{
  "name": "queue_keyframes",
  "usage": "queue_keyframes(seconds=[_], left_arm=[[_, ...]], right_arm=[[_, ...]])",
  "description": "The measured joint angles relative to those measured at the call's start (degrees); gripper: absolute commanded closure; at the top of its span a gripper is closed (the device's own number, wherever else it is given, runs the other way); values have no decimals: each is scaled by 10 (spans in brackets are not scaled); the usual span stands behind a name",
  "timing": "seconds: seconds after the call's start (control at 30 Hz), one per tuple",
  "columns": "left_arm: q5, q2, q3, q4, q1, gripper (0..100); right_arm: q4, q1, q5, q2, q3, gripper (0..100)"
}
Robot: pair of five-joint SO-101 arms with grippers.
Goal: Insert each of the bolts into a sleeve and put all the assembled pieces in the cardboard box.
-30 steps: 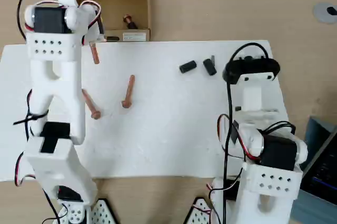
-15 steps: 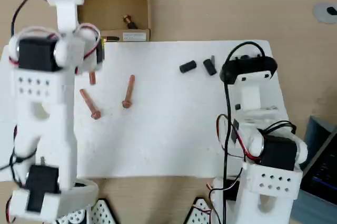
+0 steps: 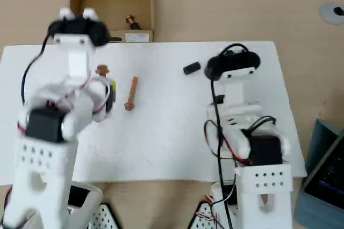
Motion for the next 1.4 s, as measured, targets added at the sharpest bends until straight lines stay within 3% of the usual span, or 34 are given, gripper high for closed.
queue_keyframes(seconds=[0.3,0.77,1.1,1.4], left_arm=[[16,-243,248,-117,2,997],[154,-520,411,-250,2,998],[223,-544,426,-279,90,998],[273,-544,426,-329,105,998]], right_arm=[[-24,-91,-50,0,10,989],[-105,-161,-54,-130,84,989],[-175,-210,-54,-292,219,989],[-176,-271,-50,-422,284,989]])
